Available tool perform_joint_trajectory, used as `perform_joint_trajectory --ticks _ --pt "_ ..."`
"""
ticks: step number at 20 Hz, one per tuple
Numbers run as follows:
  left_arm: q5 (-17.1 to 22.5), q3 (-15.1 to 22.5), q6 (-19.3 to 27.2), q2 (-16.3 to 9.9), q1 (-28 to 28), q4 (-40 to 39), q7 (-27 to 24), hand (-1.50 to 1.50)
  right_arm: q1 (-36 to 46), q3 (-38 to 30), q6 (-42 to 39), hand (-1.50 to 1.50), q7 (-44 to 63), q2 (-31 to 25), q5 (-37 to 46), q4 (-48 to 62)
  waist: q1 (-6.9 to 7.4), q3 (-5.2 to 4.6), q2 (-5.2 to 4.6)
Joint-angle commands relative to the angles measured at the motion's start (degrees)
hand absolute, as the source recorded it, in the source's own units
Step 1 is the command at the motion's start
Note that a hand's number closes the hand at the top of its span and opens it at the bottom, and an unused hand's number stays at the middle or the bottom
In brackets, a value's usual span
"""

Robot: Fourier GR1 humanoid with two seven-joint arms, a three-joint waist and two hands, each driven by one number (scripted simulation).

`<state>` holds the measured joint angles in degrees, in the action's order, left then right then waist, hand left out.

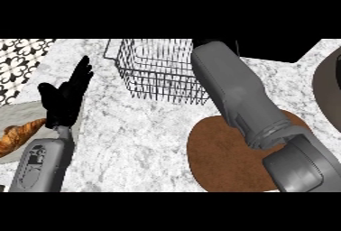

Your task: Pick the cupcake from the cutting board and place it in the basket

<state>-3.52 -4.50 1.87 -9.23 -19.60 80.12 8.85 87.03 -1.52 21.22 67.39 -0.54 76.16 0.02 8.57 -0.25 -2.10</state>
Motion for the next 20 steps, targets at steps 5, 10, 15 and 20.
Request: perform_joint_trajectory --ticks 5,10,15,20 --pt "-0.2 0.2 0.5 0.9 0.4 -0.3 -1.0 0.00 -2.4 0.4 -4.4 1.50 9.6 0.5 0.0 0.0 0.51 0.00 -0.10" --pt "-0.6 0.6 -0.1 0.1 -0.1 -0.2 -0.2 0.00 -1.6 0.1 -5.8 1.50 9.2 0.5 -0.5 0.0 0.05 0.06 0.06" --pt "-0.4 -0.1 0.2 -0.2 -0.8 0.0 0.6 0.00 -2.0 -2.0 -6.6 1.50 7.8 0.5 -2.7 0.0 -0.29 0.11 0.24" --pt "-0.4 0.1 0.9 0.9 0.5 -0.1 -0.5 0.00 -4.5 -2.4 -5.0 1.50 6.9 0.5 -3.4 0.0 -0.41 0.11 -0.02"
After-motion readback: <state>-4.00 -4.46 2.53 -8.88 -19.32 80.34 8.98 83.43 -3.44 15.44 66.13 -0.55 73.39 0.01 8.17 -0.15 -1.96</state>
